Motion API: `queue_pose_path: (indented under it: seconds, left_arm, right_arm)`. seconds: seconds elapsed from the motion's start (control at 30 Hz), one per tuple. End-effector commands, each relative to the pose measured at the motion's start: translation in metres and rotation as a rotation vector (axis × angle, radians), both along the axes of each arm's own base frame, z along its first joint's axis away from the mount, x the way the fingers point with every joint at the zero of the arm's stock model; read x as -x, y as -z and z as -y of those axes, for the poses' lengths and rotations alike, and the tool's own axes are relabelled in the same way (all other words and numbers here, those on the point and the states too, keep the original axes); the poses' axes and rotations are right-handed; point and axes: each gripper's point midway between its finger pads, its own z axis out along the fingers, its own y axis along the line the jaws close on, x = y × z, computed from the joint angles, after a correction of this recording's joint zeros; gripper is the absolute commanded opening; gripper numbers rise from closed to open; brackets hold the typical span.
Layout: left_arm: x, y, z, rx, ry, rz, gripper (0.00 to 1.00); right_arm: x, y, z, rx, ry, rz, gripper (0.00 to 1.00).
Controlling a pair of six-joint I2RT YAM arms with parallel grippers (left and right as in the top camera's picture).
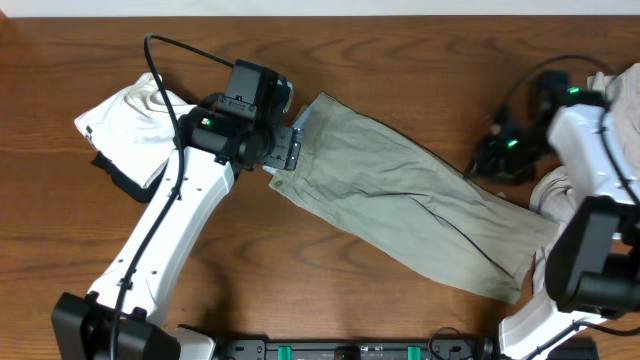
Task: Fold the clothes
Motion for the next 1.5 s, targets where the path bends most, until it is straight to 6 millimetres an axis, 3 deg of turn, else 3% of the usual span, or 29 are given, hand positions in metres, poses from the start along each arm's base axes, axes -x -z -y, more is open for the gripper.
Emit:
queue_pose_path:
  seconds: [0.0, 0.17, 0.27, 0.37, 0.53, 0.7, 0.87, 0.93, 1.03, 1.13, 1.3, 1.47]
  left_arm:
    - [-0.003, -0.008, -0.004, -0.009, -0.008, 0.024, 0.81]
    - [-0.002, -0.008, -0.004, -0.009, -0.008, 0.023, 0.81]
    - [-0.002, -0.008, -0.004, -0.009, -0.008, 0.022, 0.81]
    - [-0.003, -0.008, -0.004, -0.008, -0.008, 0.026, 0.81]
    - [-0.004, -0.008, -0.004, -0.007, -0.008, 0.028, 0.81]
    - [-0.001, -0.007, -0.005, -0.011, -0.008, 0.017, 0.82]
    - [-0.001, -0.007, -0.005, -0.012, -0.008, 0.015, 0.82]
    - [-0.001, -0.007, -0.005, -0.012, -0.008, 0.015, 0.82]
    - [0.000, -0.006, -0.005, -0.013, -0.008, 0.011, 0.82]
    - [0.000, -0.006, 0.006, 0.035, 0.031, 0.005, 0.88]
    - [-0.024, 0.001, 0.026, 0.068, 0.141, 0.066, 0.88]
    - [-0.060, 0.030, 0.051, 0.131, 0.188, 0.098, 0.88]
  right_arm:
    - [0.023, 0.025, -0.022, 0.028, 0.000, -0.075, 0.17]
    - [0.054, 0.076, -0.006, 0.240, 0.225, -0.166, 0.02]
    - [0.051, 0.097, 0.002, 0.283, 0.307, -0.113, 0.01]
    - [0.028, 0.110, 0.004, 0.272, 0.357, 0.010, 0.01]
    - [-0.043, 0.109, 0.013, 0.272, 0.404, 0.312, 0.03]
    - [-0.108, 0.079, 0.010, 0.219, 0.403, 0.570, 0.07]
    - [-0.149, 0.039, -0.002, 0.145, 0.350, 0.698, 0.09]
    - [-0.159, 0.022, -0.014, 0.084, 0.287, 0.712, 0.19]
    - [-0.160, 0.001, -0.018, 0.024, 0.259, 0.668, 0.47]
    - [-0.153, -0.026, -0.021, -0.034, 0.198, 0.639, 0.64]
    - [-0.131, -0.061, -0.014, -0.053, 0.158, 0.599, 0.70]
    - [-0.105, -0.080, -0.009, -0.045, 0.165, 0.561, 0.73]
